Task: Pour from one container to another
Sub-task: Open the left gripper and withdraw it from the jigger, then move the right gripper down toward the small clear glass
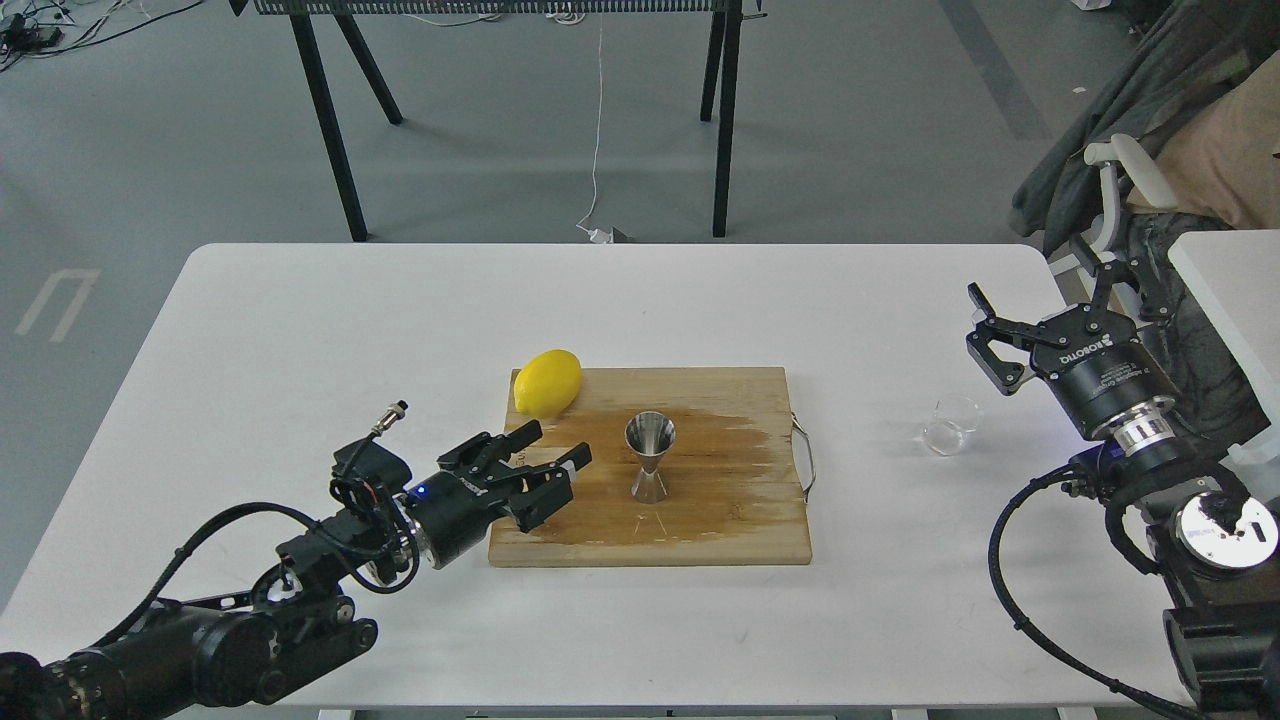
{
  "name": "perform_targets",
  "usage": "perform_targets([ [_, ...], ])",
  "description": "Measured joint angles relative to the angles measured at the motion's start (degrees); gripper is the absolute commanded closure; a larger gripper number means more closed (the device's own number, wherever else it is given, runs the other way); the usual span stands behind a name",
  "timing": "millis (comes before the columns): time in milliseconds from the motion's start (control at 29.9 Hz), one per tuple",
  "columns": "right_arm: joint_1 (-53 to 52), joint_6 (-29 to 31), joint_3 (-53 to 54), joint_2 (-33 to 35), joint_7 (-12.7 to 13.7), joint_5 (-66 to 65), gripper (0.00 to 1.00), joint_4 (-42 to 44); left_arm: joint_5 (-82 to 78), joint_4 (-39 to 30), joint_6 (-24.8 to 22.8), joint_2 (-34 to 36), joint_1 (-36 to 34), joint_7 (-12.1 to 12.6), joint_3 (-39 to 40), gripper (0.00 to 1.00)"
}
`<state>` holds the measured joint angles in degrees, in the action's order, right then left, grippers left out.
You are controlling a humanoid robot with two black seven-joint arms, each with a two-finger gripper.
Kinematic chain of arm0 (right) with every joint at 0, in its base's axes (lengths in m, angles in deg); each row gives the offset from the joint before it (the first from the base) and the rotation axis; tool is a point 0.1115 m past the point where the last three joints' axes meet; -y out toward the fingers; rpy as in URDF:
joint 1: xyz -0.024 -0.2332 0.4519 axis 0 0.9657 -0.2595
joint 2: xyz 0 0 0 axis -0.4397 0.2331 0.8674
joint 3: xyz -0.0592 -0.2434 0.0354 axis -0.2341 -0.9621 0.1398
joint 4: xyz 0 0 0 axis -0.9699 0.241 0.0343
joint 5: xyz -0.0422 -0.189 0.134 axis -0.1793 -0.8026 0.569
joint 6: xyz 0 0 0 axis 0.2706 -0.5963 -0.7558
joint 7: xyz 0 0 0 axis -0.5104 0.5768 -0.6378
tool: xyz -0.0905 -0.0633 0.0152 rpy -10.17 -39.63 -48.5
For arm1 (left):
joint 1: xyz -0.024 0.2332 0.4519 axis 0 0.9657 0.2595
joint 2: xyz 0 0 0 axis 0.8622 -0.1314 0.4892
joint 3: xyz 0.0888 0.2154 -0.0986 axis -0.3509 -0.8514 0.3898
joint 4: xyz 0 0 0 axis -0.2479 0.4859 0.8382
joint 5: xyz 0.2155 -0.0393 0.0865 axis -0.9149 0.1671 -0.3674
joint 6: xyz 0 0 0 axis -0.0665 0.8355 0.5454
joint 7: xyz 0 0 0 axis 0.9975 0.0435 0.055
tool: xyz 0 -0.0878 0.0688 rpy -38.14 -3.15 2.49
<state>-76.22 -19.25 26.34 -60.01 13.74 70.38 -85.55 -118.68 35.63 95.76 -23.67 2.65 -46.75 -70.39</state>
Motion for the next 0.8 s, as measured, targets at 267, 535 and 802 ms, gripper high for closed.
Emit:
perform_targets([
  [267, -0.6, 0.0, -0.4, -0.1, 0.0, 0.0, 0.01, -0.2, 27.4, -4.2, -9.6, 11.0, -2.0, 0.0, 8.0, 0.15],
  [535, -1.4, 0.0, -2.5, -0.2, 0.0, -0.1, 0.01, 0.0, 44.4, -1.4, -51.5, 15.8, -2.7, 0.0, 20.4, 0.14],
  [802, -1.4, 0.0, -4.0, -1.7, 0.0, -0.1, 0.01, 0.6, 67.9, 3.1, -56.0, 17.2, -2.7, 0.0, 24.3, 0.13],
])
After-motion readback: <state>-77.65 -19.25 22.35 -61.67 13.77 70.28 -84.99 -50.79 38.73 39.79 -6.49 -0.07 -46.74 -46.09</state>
